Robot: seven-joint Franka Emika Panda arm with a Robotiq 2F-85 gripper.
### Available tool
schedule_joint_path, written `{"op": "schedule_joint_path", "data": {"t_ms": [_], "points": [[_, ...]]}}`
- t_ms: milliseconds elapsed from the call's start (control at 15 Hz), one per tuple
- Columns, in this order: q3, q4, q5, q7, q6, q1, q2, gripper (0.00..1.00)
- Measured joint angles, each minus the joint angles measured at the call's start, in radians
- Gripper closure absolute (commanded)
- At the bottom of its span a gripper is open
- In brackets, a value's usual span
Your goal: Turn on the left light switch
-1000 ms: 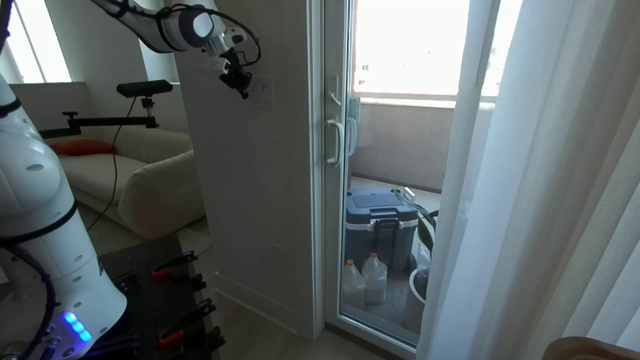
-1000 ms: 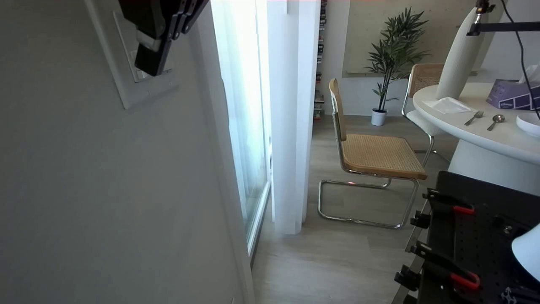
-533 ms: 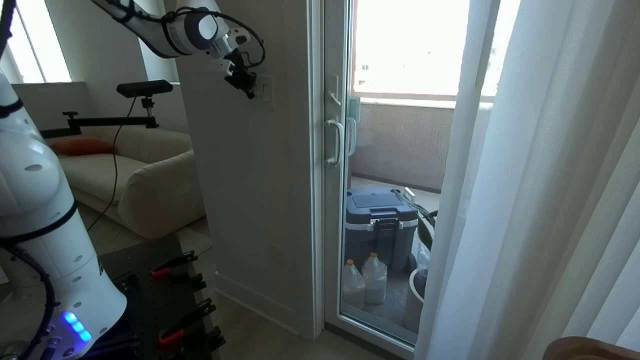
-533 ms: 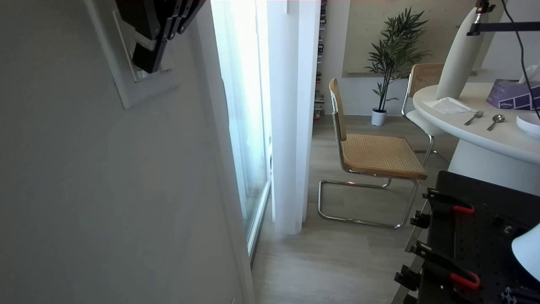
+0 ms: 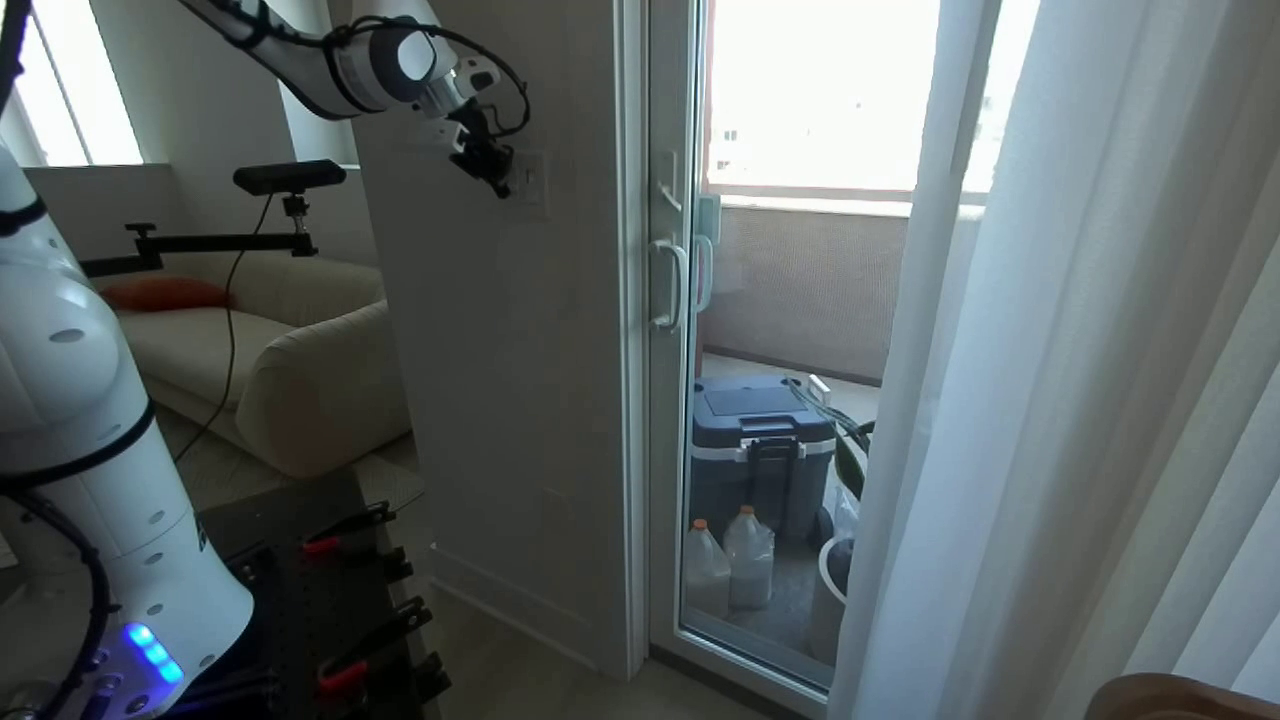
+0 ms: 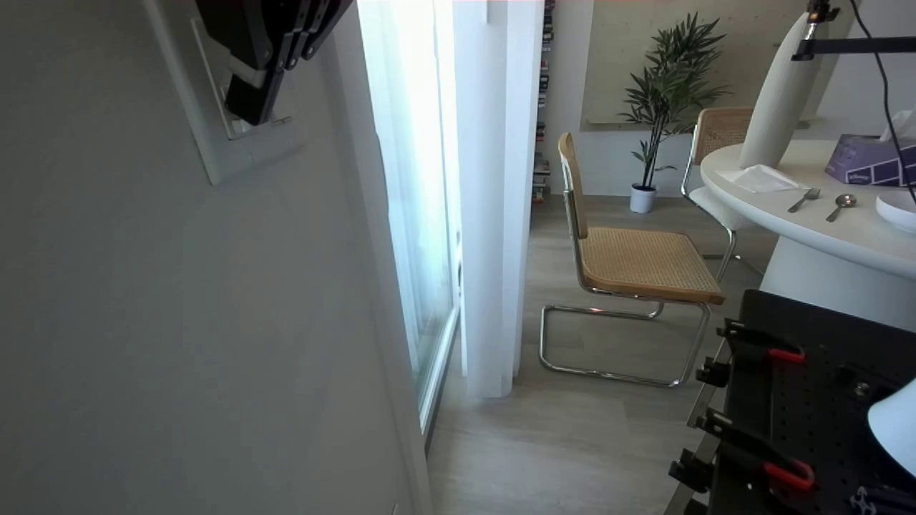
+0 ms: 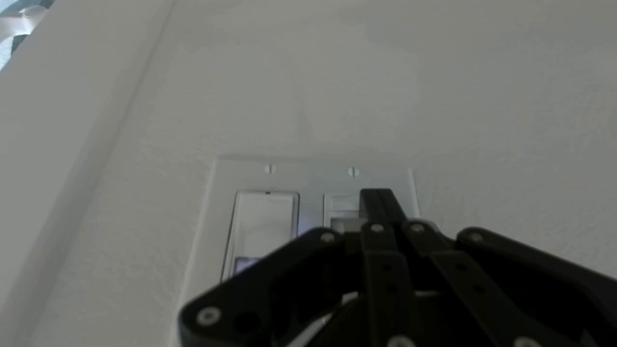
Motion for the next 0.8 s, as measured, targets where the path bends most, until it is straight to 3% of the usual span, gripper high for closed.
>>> {"op": "schedule_joint_path", "data": {"t_ms": [267,800], "points": [[0.001,-0.028,-0.052,0.050,0.051,0.000,-0.006,1.00],[0.017,-0.077,-0.296,0.266,0.142,-0.025,-0.023,1.00]]}}
